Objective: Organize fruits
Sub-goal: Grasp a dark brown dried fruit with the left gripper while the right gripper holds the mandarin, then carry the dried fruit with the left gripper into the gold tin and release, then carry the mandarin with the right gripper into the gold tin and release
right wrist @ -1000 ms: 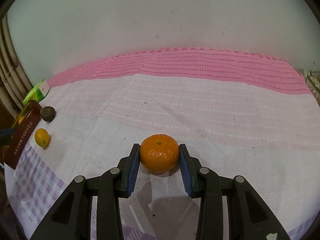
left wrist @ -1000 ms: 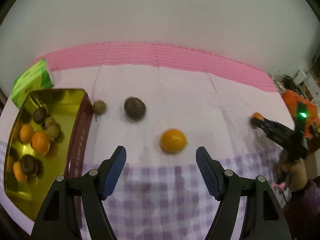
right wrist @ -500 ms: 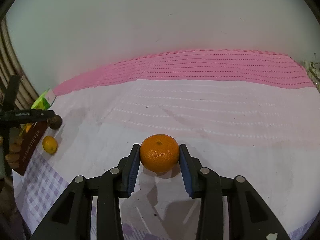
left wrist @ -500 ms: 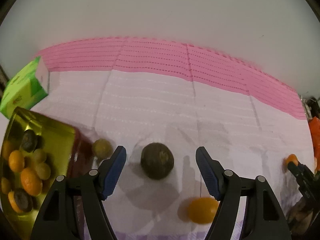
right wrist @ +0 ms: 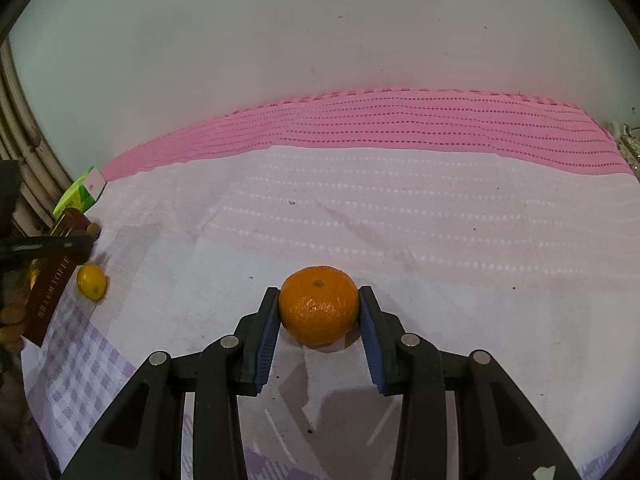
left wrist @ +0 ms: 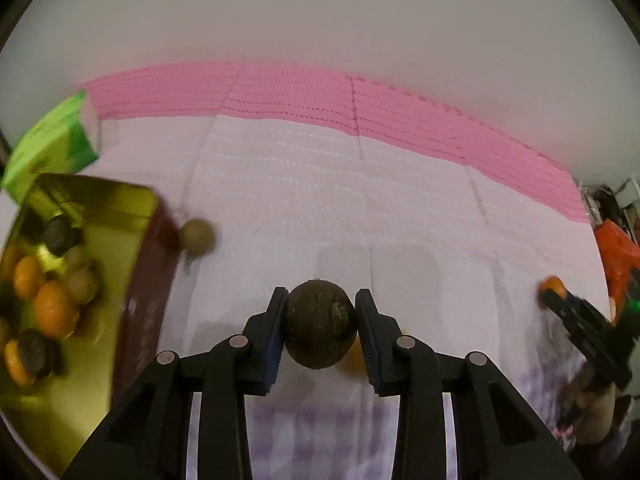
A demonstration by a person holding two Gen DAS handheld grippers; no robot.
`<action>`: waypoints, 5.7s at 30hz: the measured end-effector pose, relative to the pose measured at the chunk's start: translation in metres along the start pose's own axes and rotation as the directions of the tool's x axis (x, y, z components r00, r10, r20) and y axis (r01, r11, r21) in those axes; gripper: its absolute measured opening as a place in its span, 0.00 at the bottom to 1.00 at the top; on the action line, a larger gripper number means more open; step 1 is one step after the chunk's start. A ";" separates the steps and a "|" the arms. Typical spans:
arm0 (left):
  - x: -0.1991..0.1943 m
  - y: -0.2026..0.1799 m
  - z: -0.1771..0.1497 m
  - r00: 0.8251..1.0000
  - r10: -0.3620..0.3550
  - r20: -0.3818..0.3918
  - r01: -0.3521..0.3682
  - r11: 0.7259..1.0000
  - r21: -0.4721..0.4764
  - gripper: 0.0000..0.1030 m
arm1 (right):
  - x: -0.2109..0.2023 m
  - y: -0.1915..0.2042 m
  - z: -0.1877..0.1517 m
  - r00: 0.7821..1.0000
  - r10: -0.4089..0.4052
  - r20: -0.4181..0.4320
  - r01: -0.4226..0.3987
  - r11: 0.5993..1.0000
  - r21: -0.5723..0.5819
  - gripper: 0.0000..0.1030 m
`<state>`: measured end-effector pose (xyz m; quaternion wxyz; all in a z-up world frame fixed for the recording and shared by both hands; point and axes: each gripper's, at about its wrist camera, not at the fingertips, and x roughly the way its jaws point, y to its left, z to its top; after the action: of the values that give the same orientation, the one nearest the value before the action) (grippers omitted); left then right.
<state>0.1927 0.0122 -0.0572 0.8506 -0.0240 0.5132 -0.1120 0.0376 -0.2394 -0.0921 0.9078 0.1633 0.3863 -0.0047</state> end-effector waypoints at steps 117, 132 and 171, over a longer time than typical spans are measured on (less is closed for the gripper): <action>-0.080 0.141 -0.084 0.927 0.360 0.102 -0.349 0.930 -0.113 0.39 | 0.016 0.040 -0.002 0.958 -0.287 -0.004 0.286 0.954 0.090 0.42; -0.109 0.170 -0.084 0.898 0.423 0.117 -0.385 0.887 -0.254 0.49 | 0.007 0.058 -0.013 0.977 -0.212 -0.019 0.212 0.977 0.034 0.35; -0.146 0.205 -0.089 0.856 0.510 0.086 -0.427 0.792 -0.436 0.64 | 0.058 0.418 0.028 0.904 0.334 -0.267 -0.427 0.732 -0.531 0.38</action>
<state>0.0829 0.2493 -0.0049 0.8749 -0.0807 0.4269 0.2140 0.1540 0.1548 0.0072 0.8626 -0.0441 0.3960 0.3117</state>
